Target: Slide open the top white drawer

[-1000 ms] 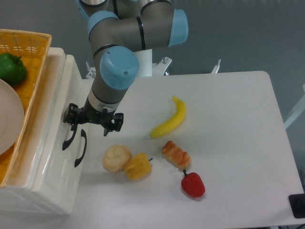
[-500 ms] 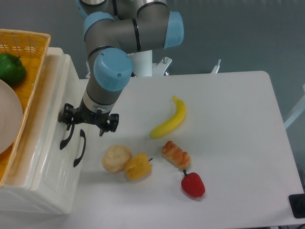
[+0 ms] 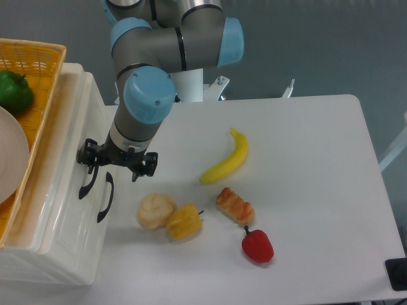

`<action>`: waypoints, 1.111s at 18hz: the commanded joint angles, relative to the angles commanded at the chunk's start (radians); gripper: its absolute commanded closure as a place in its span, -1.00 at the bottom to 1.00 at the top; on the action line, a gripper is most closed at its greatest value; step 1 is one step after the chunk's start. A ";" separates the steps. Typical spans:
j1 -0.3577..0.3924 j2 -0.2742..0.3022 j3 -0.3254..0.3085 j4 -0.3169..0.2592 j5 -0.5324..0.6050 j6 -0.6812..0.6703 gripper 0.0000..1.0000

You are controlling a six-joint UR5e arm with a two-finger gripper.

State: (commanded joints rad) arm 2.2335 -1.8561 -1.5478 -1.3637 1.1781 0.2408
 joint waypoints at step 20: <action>0.041 0.000 0.006 0.002 0.055 0.015 -1.00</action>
State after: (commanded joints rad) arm 2.2748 -1.8561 -1.5417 -1.3622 1.2333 0.2562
